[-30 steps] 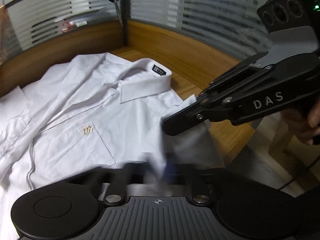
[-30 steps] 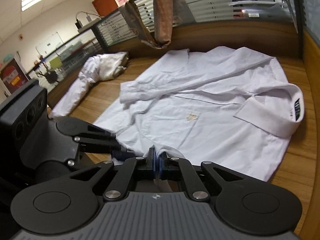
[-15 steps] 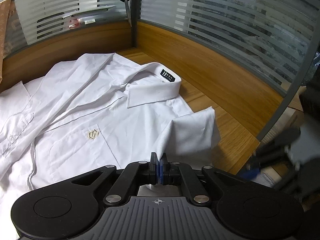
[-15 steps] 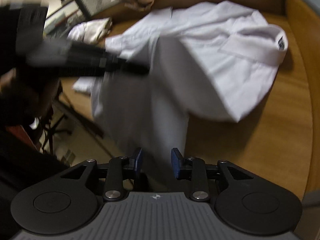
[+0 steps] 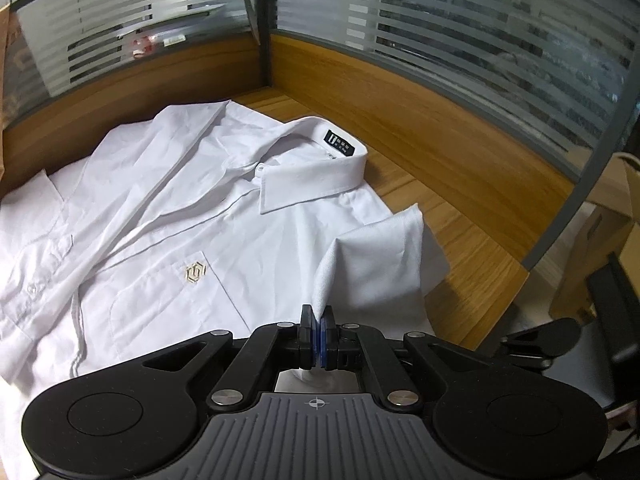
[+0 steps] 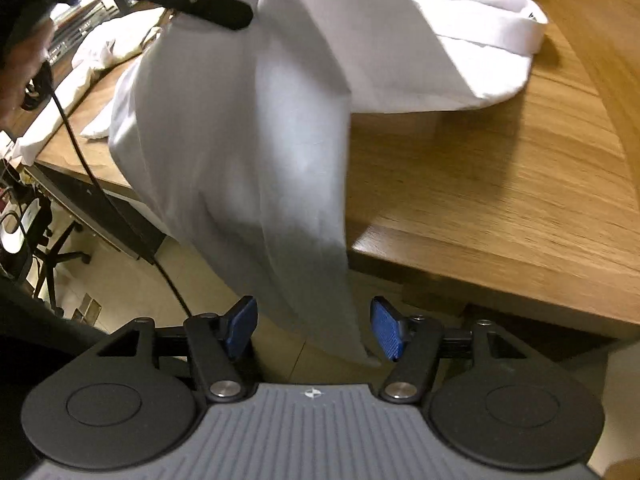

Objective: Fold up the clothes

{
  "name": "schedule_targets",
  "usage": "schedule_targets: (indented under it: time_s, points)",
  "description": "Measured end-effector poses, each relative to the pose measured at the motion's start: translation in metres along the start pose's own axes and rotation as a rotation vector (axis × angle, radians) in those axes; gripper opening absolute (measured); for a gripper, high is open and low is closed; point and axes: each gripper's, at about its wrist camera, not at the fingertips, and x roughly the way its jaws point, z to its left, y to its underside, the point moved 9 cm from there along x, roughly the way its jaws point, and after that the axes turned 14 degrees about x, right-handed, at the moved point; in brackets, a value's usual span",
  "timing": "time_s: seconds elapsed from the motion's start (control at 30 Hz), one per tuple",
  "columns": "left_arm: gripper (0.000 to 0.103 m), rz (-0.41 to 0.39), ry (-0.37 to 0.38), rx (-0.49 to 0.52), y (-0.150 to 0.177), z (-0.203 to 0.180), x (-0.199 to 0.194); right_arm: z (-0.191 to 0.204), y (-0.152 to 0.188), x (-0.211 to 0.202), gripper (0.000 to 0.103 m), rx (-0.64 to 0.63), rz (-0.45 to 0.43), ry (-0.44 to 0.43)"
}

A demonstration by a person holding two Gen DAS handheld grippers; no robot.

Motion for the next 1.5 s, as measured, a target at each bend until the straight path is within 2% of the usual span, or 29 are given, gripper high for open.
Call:
schedule_targets:
  time_s: [0.07,0.13,0.2,0.27,0.37,0.53,0.67,0.83,1.03,1.2,1.37,1.47,1.5]
  points:
    - [0.004,0.003,-0.002,0.003,0.000,0.000,0.000,0.002,-0.001,0.007,0.068,0.009,-0.012,-0.012]
    - [0.004,0.007,-0.004,0.010,-0.001,-0.001,0.000,0.004,-0.002,0.013,0.058,0.010,-0.034,-0.026]
    - [0.004,0.010,-0.007,0.021,-0.001,-0.001,0.000,0.004,-0.004,0.015,0.015,0.026,-0.047,-0.055]
    - [0.005,0.008,-0.005,0.020,-0.001,-0.001,0.001,0.005,-0.005,0.008,0.003,0.037,-0.051,-0.093]
    - [0.006,0.002,0.011,0.007,0.001,0.001,0.000,0.009,-0.003,-0.012,0.002,0.051,-0.051,-0.169]
    - [0.019,-0.012,0.046,-0.014,0.009,0.008,-0.012,0.025,-0.003,-0.076,0.002,0.080,-0.050,-0.320]
    - [0.034,-0.009,0.058,-0.148,0.022,0.029,-0.037,0.042,-0.021,-0.118,0.002,0.067,-0.062,-0.383]
    - [0.042,-0.045,0.054,-0.356,0.042,0.072,-0.079,0.069,-0.066,-0.156,0.002,0.026,-0.121,-0.485]
    - [0.044,-0.079,-0.038,-0.469,0.070,0.134,-0.118,0.115,-0.148,-0.174,0.002,-0.005,-0.233,-0.583]
    - [0.047,-0.079,-0.120,-0.497,0.093,0.171,-0.131,0.142,-0.223,-0.147,0.002,0.002,-0.294,-0.499]
    - [0.053,-0.065,-0.190,-0.442,0.110,0.188,-0.139,0.133,-0.279,-0.076,0.003,0.073,-0.274,-0.314]
    - [0.058,-0.055,-0.212,-0.377,0.112,0.189,-0.138,0.119,-0.297,-0.034,0.010,0.099,-0.245,-0.194]
    - [0.059,-0.053,-0.210,-0.351,0.110,0.187,-0.137,0.113,-0.300,-0.020,0.025,0.107,-0.231,-0.156]
